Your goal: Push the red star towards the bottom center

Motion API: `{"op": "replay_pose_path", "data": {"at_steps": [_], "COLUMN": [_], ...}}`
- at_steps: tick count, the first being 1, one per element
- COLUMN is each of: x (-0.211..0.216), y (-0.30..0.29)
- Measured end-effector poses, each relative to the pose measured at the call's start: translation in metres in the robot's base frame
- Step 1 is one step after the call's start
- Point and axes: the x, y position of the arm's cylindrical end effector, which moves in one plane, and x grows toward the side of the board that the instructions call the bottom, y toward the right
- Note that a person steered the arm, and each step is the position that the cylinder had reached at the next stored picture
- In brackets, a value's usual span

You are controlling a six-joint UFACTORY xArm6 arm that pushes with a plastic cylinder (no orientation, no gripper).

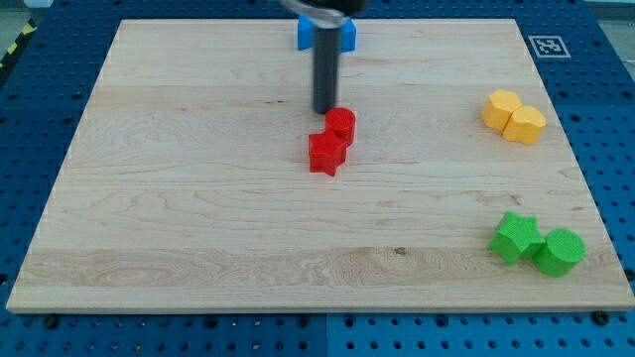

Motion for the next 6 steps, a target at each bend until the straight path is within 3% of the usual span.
{"op": "replay_pose_path", "data": {"at_steps": [6], "x": [0.11], "y": [0.02]}}
